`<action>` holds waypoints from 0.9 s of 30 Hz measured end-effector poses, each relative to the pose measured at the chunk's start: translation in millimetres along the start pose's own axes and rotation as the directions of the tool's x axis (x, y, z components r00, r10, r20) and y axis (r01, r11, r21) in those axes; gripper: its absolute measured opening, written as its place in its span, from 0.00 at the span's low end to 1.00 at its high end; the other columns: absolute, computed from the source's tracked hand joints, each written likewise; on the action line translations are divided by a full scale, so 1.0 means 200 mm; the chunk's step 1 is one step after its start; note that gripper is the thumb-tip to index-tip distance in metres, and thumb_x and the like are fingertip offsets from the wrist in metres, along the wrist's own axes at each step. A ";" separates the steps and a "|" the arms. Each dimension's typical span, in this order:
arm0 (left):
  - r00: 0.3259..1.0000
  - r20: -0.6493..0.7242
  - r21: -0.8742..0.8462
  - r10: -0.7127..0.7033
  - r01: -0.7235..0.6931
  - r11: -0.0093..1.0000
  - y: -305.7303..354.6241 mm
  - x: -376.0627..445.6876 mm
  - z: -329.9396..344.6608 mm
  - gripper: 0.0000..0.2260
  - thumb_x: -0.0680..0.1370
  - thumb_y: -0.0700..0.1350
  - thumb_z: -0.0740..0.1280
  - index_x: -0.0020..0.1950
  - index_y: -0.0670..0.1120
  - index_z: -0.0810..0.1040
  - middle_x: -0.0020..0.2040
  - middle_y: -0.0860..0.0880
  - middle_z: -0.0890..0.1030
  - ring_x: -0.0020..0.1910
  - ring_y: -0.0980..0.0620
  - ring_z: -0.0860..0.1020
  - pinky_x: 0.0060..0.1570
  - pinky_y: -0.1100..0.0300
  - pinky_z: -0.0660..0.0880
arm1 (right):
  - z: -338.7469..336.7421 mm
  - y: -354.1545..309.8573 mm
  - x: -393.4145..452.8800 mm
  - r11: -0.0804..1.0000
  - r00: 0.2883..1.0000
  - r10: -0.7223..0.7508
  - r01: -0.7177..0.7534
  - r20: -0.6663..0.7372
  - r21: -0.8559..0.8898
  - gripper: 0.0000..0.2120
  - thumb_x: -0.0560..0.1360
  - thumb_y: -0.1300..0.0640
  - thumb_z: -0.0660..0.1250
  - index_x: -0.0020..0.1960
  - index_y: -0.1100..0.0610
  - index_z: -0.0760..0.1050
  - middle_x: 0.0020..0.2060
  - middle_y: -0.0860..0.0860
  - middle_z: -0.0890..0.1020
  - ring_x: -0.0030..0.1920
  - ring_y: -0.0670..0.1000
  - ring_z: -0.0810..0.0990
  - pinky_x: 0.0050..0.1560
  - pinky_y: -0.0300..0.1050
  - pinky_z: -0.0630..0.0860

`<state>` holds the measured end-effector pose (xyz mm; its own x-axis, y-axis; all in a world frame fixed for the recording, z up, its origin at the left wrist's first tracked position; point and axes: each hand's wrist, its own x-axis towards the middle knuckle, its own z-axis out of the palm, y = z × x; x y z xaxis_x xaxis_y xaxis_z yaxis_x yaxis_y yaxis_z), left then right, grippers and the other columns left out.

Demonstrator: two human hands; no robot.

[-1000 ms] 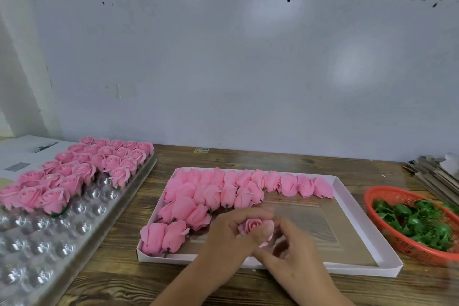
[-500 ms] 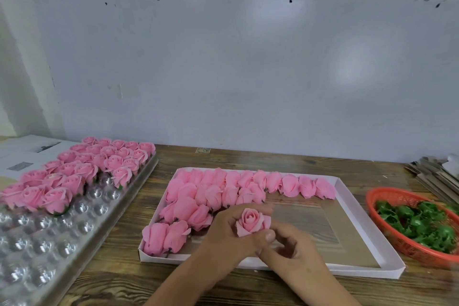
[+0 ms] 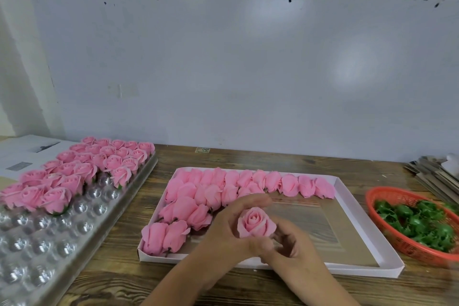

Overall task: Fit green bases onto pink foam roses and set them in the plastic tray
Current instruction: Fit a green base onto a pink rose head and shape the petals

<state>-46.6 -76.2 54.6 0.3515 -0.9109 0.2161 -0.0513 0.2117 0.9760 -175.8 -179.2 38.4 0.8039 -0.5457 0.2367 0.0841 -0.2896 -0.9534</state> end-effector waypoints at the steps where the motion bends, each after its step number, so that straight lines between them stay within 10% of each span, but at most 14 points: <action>1: 1.000 -0.028 -0.023 0.014 -0.014 1.000 0.01 0.00 0.00 0.28 0.64 0.65 0.79 0.61 0.57 0.82 0.60 0.47 0.82 0.59 0.50 0.81 0.56 0.56 0.80 | 0.00 0.00 0.00 1.000 1.000 -0.009 0.009 0.002 -0.017 0.16 0.70 0.65 0.75 0.54 0.49 0.82 0.47 0.54 0.85 0.50 0.51 0.83 0.43 0.47 0.79; 5: 0.990 -0.123 0.019 0.072 -0.070 0.997 0.01 0.00 0.00 0.18 0.71 0.66 0.72 0.50 0.55 0.87 0.58 0.52 0.85 0.59 0.55 0.82 0.57 0.60 0.79 | 0.02 0.02 -0.01 0.996 1.000 0.002 0.000 0.018 -0.094 0.18 0.70 0.65 0.75 0.56 0.47 0.81 0.48 0.52 0.85 0.43 0.49 0.83 0.39 0.40 0.76; 12: 0.985 -0.090 0.220 0.147 -0.124 0.968 -0.02 0.01 0.03 0.05 0.72 0.52 0.75 0.46 0.62 0.86 0.56 0.58 0.85 0.58 0.57 0.82 0.59 0.63 0.77 | 0.02 0.04 -0.01 0.995 1.000 0.007 -0.009 -0.028 -0.100 0.15 0.70 0.63 0.73 0.53 0.48 0.81 0.44 0.56 0.84 0.39 0.50 0.81 0.41 0.58 0.78; 16: 0.992 -0.033 0.235 0.125 -0.114 0.965 -0.04 0.00 0.02 0.16 0.70 0.43 0.80 0.53 0.59 0.85 0.55 0.56 0.85 0.56 0.59 0.82 0.55 0.65 0.76 | 0.01 0.04 0.00 0.993 0.999 -0.037 0.034 -0.023 -0.109 0.19 0.69 0.65 0.68 0.56 0.48 0.81 0.48 0.46 0.86 0.49 0.44 0.84 0.47 0.39 0.79; 23: 0.988 -0.111 0.124 0.107 -0.093 0.988 0.01 0.00 0.01 0.20 0.70 0.67 0.72 0.58 0.60 0.83 0.59 0.53 0.84 0.60 0.53 0.81 0.60 0.56 0.79 | 0.00 0.03 0.01 0.992 0.998 -0.062 0.058 -0.030 -0.116 0.20 0.69 0.63 0.77 0.51 0.40 0.81 0.46 0.47 0.86 0.48 0.46 0.83 0.38 0.38 0.77; 27: 0.981 -0.135 0.137 0.138 -0.119 0.983 0.02 0.00 0.01 0.08 0.72 0.58 0.73 0.47 0.58 0.87 0.55 0.54 0.86 0.58 0.55 0.82 0.56 0.62 0.78 | 0.00 0.03 0.00 0.990 0.998 -0.048 0.043 -0.031 -0.135 0.17 0.69 0.63 0.77 0.51 0.44 0.82 0.46 0.47 0.86 0.48 0.47 0.83 0.38 0.39 0.76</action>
<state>-47.5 -76.4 58.2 0.4641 -0.8167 0.3428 -0.2204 0.2684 0.9378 -175.2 -180.2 32.3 0.7805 -0.5551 0.2875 0.0386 -0.4161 -0.9085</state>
